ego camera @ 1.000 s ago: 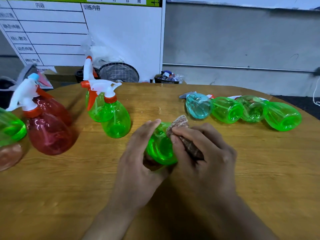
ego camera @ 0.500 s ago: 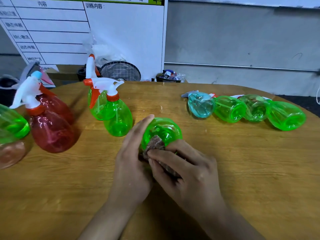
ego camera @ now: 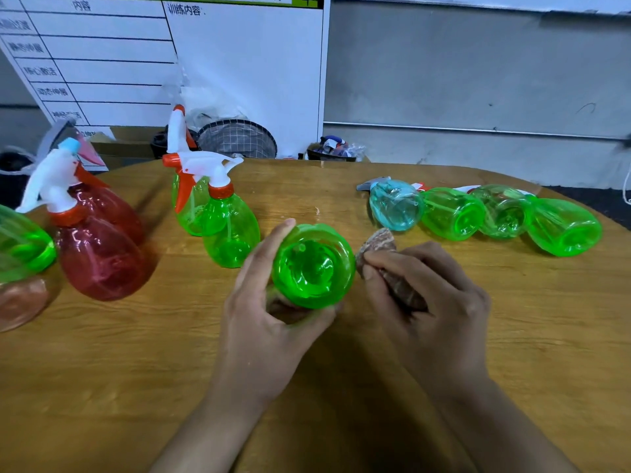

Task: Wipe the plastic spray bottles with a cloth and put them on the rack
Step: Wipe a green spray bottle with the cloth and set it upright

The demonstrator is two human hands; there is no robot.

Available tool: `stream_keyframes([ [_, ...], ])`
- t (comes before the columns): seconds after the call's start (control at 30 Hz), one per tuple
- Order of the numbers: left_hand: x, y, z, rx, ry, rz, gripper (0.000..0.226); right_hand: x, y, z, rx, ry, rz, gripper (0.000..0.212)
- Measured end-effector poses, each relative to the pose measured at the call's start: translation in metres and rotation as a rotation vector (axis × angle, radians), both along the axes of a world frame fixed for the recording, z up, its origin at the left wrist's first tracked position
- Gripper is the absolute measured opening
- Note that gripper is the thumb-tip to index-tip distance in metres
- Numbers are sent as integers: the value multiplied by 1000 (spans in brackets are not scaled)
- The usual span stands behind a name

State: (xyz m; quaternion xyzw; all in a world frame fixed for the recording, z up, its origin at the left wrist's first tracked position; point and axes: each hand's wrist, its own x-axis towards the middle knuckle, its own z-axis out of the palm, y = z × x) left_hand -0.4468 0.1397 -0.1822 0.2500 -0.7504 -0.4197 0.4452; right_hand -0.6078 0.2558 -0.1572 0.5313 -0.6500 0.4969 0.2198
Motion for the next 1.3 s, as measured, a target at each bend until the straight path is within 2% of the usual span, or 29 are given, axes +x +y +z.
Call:
stream_keyframes([
  [0.2, -4, 7, -1, -96, -39, 1, 95, 8, -8, 8, -74, -22, 4, 14],
  [0.33, -5, 8, -5, -142, -61, -10, 99, 19, -12, 8, -50, -5, 58, 15],
  [0.5, -4, 6, -2, -171, -45, 41, 82, 33, -10, 0, 47, 21, 150, 12],
  [0.63, -2, 4, -2, -106, -46, 35, 87, 27, -3, -3, 90, 39, 183, 12],
  [0.87, -4, 8, -2, -111, -82, 20, 99, 13, -2, 1, 14, 34, 53, 12],
  [1.03, -6, 10, -4, -100, -77, -2, 102, 20, -9, 3, -1, 28, 59, 13],
  [1.3, -4, 9, -2, -120, -51, 46, 86, 24, -6, -2, 90, 39, 193, 12],
])
